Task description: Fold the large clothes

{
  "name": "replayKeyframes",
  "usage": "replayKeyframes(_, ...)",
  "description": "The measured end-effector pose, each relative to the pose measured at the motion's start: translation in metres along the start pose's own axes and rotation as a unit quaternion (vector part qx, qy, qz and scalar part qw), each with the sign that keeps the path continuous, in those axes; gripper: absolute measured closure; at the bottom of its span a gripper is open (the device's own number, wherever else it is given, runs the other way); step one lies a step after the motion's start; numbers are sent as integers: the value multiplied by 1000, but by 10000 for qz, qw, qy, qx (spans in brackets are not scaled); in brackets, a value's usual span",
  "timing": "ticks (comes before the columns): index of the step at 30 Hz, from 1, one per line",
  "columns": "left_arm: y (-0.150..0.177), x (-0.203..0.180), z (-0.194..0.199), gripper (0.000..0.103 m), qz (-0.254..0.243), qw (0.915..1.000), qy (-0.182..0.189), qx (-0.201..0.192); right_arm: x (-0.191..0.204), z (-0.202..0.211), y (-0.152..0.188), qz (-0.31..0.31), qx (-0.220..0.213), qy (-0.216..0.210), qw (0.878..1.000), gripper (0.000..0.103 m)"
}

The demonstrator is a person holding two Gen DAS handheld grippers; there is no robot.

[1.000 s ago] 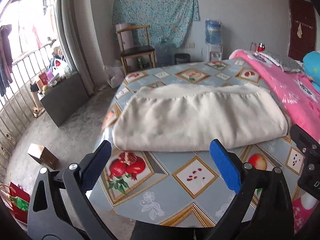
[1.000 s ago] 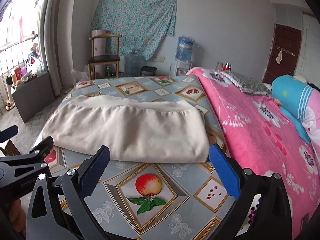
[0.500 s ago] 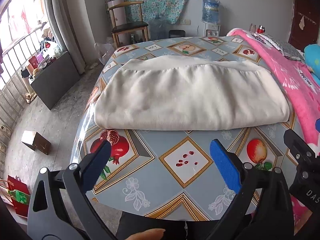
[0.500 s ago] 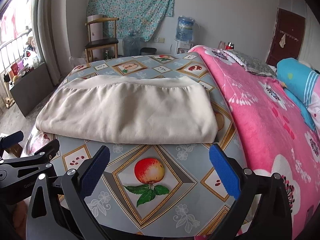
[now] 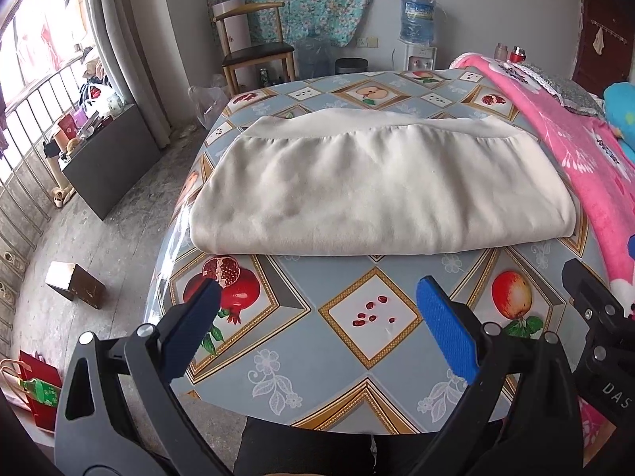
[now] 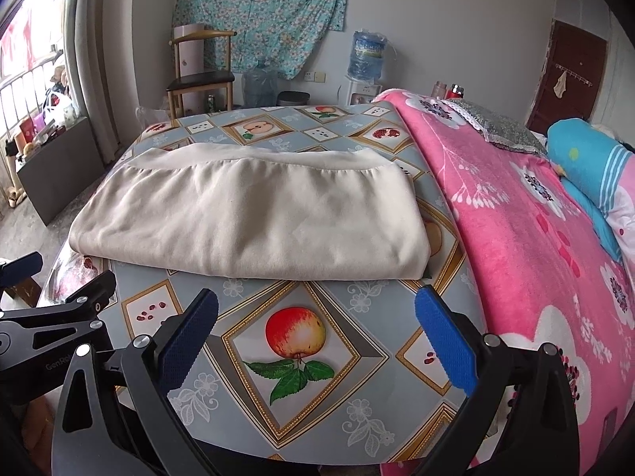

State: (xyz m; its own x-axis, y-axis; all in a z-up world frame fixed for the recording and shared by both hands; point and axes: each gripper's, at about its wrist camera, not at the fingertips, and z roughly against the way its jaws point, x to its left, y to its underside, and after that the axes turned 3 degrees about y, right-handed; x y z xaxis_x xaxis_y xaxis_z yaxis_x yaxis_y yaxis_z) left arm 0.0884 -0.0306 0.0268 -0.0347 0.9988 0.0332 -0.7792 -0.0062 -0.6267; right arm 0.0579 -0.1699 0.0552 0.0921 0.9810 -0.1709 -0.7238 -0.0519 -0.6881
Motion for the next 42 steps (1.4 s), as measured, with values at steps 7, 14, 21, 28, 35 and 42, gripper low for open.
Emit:
replayKeyframes(7,1,-1,1,8,-18,10000,67,31,-1,0,0,-3,18,13,10000,6)
replayKeyframes(14,2,0,-2,8,-26,9999,110,91,0,-1,1,31,35,37,10000,6)
replayKeyframes(21,2,-1,-3,8,-26,9999,123,101,0,-1,1,28,30,28,10000,6)
replayKeyframes(28,2,-1,-3,8,-23,9999,127,103,0,-1,1,31,34,34,10000,6)
replayKeyframes(35,2,0,-3,8,-22,9999,130,105,0,-1,1,27,37,31,10000,6)
replayKeyframes(42,5,-2,-3,8,-25,9998,145,115,-2,-1,3,23,62,56,10000,6)
